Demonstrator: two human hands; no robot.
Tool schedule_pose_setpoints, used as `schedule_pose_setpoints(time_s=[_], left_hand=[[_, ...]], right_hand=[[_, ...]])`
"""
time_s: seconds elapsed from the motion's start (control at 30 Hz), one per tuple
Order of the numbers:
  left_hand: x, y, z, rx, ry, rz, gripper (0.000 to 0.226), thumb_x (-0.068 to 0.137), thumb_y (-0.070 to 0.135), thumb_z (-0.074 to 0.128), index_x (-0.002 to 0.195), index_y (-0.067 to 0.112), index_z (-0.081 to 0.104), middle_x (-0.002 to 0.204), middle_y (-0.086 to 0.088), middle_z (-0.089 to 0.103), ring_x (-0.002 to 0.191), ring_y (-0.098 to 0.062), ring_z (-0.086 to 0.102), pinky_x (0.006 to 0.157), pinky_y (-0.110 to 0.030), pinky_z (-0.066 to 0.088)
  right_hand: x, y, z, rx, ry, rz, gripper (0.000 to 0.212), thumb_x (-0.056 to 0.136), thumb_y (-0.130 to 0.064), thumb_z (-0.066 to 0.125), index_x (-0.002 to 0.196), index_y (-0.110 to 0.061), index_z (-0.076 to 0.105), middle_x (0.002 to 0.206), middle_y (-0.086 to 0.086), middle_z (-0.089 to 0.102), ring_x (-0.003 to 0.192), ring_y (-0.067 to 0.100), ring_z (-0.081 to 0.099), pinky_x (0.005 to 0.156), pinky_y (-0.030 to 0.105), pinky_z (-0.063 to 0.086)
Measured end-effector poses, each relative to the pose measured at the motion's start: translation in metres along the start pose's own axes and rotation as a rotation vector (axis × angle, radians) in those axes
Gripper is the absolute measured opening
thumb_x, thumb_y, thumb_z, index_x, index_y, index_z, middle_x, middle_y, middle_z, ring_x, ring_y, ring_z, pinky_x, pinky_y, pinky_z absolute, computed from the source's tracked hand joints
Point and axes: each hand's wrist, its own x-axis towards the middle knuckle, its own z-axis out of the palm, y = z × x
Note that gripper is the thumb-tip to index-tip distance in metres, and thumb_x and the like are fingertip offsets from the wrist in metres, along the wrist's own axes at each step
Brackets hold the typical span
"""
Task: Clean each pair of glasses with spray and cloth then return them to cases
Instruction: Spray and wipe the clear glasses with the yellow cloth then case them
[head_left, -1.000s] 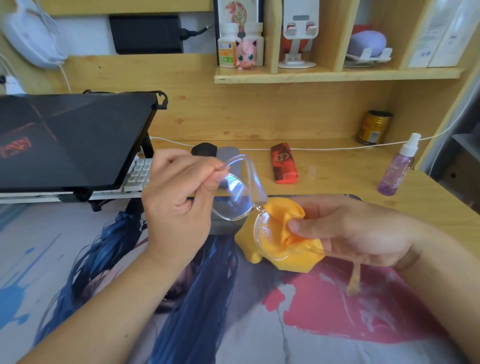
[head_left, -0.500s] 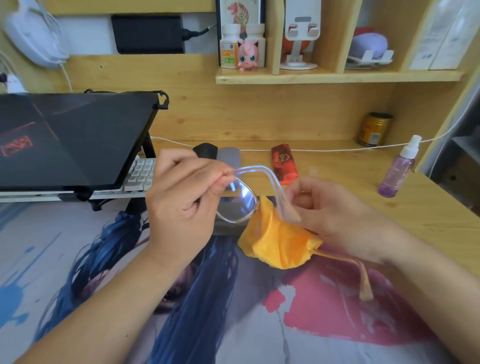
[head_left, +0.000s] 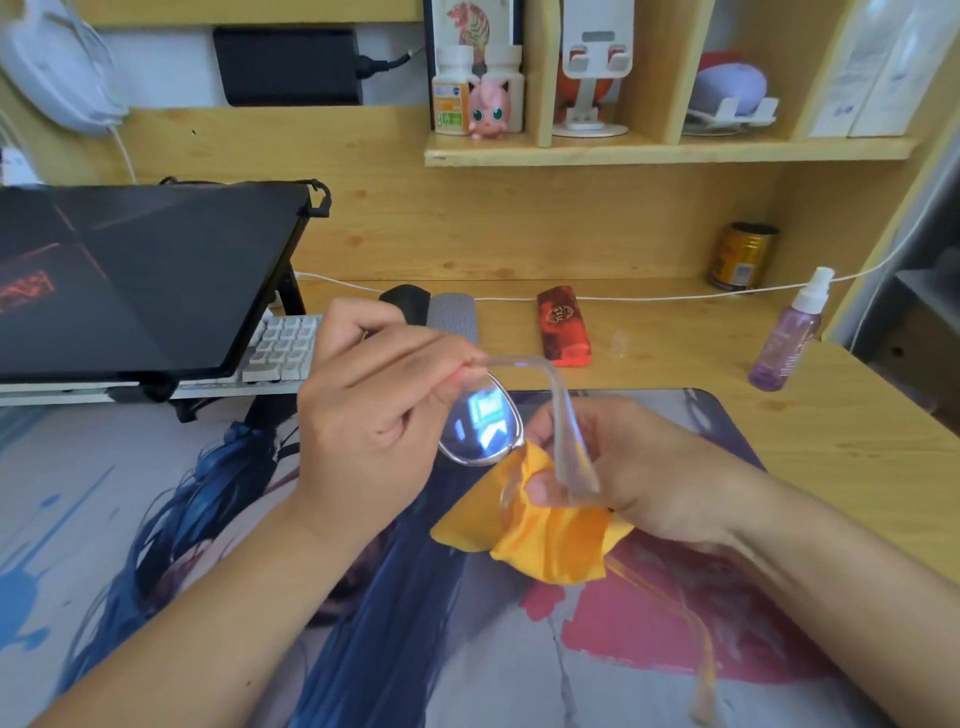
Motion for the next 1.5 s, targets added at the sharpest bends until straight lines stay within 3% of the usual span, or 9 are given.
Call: schedule_pose_setpoints(time_s=[0.23, 0.4, 0.53, 0.67, 0.77, 1.07, 1.23, 1.37, 1.5], left_hand=[[0.001, -0.001, 0.0, -0.018, -0.001, -0.086, 0.02, 0.098, 0.011, 0.064, 0.085, 0.004, 0.078, 0.084, 0.012, 0.062, 0.086, -0.018, 0.046, 0.08, -0.019, 0.036], [0.0, -0.002, 0.0, -0.061, -0.002, -0.149, 0.017, 0.099, 0.012, 0.062, 0.092, 0.007, 0.077, 0.088, 0.01, 0.065, 0.086, -0.022, 0.05, 0.084, -0.019, 0.036], [0.001, -0.008, -0.003, -0.061, -0.01, -0.213, 0.016, 0.099, 0.009, 0.062, 0.09, 0.007, 0.076, 0.085, 0.0, 0.07, 0.083, -0.032, 0.057, 0.089, -0.017, 0.034], [0.001, -0.012, -0.003, -0.103, -0.027, -0.239, 0.014, 0.099, 0.015, 0.061, 0.093, 0.016, 0.073, 0.087, 0.012, 0.066, 0.09, -0.018, 0.053, 0.088, -0.021, 0.038], [-0.002, -0.015, -0.001, -0.117, -0.066, -0.263, 0.017, 0.099, 0.018, 0.061, 0.092, 0.015, 0.076, 0.085, 0.009, 0.068, 0.092, -0.015, 0.05, 0.086, -0.021, 0.038], [-0.008, -0.006, 0.006, -0.23, -0.092, -0.277, 0.017, 0.098, 0.015, 0.061, 0.091, 0.009, 0.076, 0.083, 0.001, 0.07, 0.085, -0.019, 0.054, 0.08, -0.035, 0.046], [-0.007, -0.014, 0.003, -0.24, -0.064, -0.357, 0.012, 0.099, 0.014, 0.062, 0.094, 0.014, 0.074, 0.081, -0.002, 0.066, 0.083, -0.016, 0.053, 0.081, -0.025, 0.041], [-0.004, -0.013, 0.004, -0.223, -0.053, -0.374, 0.014, 0.099, 0.02, 0.059, 0.093, 0.017, 0.072, 0.087, 0.005, 0.069, 0.088, -0.011, 0.054, 0.084, -0.019, 0.04], [-0.003, -0.02, 0.001, -0.174, -0.035, -0.34, 0.016, 0.1, 0.019, 0.06, 0.091, 0.016, 0.073, 0.086, 0.008, 0.068, 0.09, -0.019, 0.056, 0.086, -0.023, 0.041]], right_hand=[[0.004, 0.009, 0.014, 0.069, 0.02, 0.006, 0.042, 0.067, -0.006, 0.082, 0.101, -0.008, 0.057, 0.086, 0.012, 0.068, 0.08, 0.03, 0.063, 0.072, 0.048, 0.049], [0.003, 0.007, 0.013, 0.13, 0.07, -0.051, 0.018, 0.071, -0.014, 0.078, 0.072, -0.024, 0.063, 0.071, 0.005, 0.067, 0.062, 0.019, 0.064, 0.054, 0.029, 0.049], [0.005, 0.007, 0.013, 0.166, 0.087, -0.039, 0.014, 0.079, -0.024, 0.068, 0.066, -0.027, 0.065, 0.065, 0.0, 0.064, 0.057, 0.013, 0.06, 0.053, 0.027, 0.047], [0.001, 0.008, 0.01, 0.233, -0.021, 0.005, 0.009, 0.084, -0.009, 0.071, 0.084, -0.017, 0.067, 0.078, 0.005, 0.068, 0.066, 0.015, 0.067, 0.057, 0.025, 0.052], [-0.002, 0.007, 0.005, 0.207, -0.109, 0.092, 0.029, 0.073, -0.002, 0.075, 0.098, -0.012, 0.063, 0.087, 0.011, 0.068, 0.072, 0.02, 0.066, 0.06, 0.03, 0.054], [-0.002, 0.006, 0.012, 0.138, 0.041, 0.108, 0.026, 0.073, -0.004, 0.084, 0.081, -0.013, 0.061, 0.069, 0.003, 0.066, 0.061, 0.016, 0.063, 0.053, 0.026, 0.05], [0.003, 0.01, 0.011, 0.269, 0.083, 0.047, 0.008, 0.079, -0.02, 0.069, 0.073, -0.015, 0.066, 0.072, 0.008, 0.067, 0.06, 0.015, 0.064, 0.055, 0.025, 0.051], [0.008, 0.015, 0.011, 0.313, 0.084, 0.031, 0.013, 0.084, -0.024, 0.064, 0.078, -0.012, 0.068, 0.074, 0.009, 0.067, 0.062, 0.016, 0.063, 0.057, 0.025, 0.05], [0.005, 0.016, -0.006, 0.312, -0.085, 0.115, 0.016, 0.086, -0.014, 0.064, 0.1, -0.008, 0.069, 0.092, 0.012, 0.067, 0.082, 0.022, 0.064, 0.073, 0.03, 0.053]])
